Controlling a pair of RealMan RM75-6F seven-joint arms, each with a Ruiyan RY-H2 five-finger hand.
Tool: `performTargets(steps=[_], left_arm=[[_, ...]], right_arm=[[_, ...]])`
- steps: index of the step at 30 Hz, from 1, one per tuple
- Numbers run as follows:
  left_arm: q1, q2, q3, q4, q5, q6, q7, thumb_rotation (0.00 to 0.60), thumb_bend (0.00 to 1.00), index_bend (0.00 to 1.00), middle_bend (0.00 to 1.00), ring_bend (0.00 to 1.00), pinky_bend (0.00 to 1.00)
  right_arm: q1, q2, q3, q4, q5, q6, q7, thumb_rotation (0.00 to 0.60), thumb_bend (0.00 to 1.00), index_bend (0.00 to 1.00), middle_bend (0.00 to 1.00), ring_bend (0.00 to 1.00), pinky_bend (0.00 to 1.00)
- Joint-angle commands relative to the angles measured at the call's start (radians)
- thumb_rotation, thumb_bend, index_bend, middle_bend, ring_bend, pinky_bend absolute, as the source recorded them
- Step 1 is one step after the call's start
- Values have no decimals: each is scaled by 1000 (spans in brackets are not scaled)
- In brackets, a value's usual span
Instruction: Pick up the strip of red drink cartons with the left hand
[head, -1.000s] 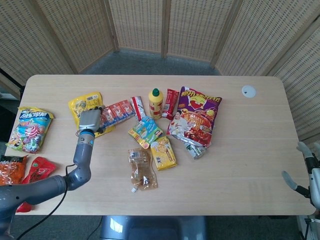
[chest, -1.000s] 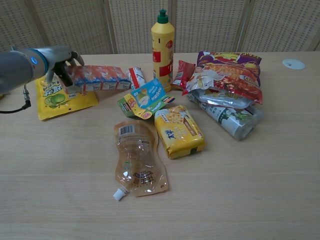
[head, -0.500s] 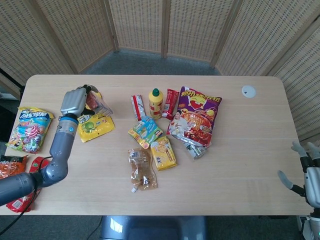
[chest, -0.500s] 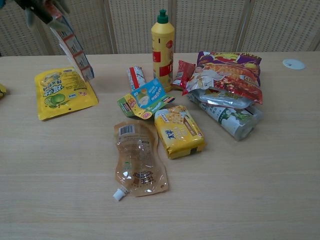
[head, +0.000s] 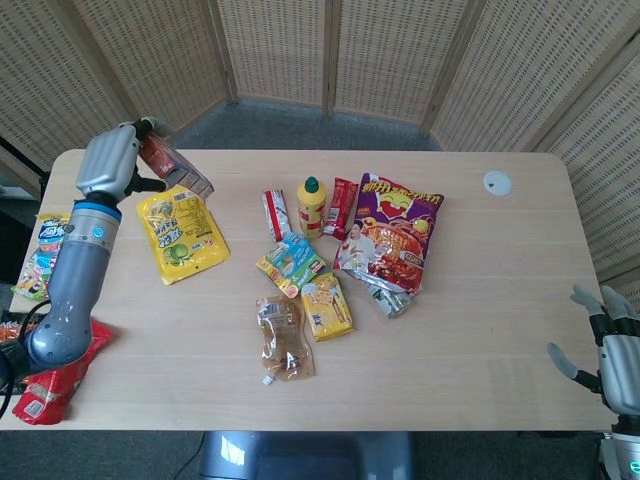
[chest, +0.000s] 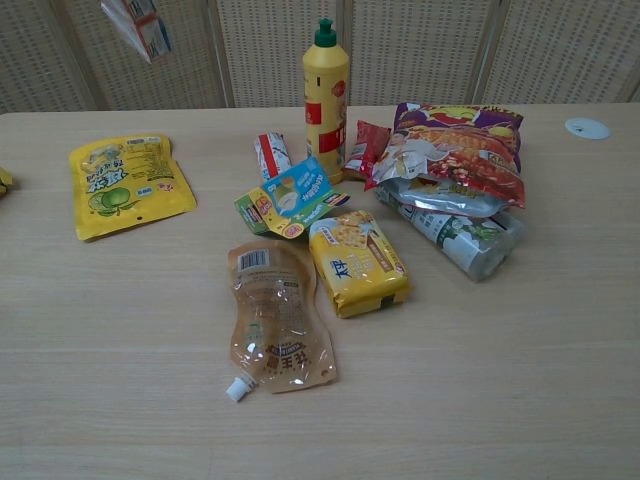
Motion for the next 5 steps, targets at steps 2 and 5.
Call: performTargets(steps=[2,5], left_arm=[[-29,73,-32,-54,-51,18,7,600,429,303,471,516,683],[-38,117,-49,-89,-76,24,-3,600,430,301,468,515,682]], right_arm=[[3,-17,-4,12,-5,-4,7,40,258,89,249,0,0],[4,-30,-7,21,-8,-5,12,42,258,89,250,0,0]])
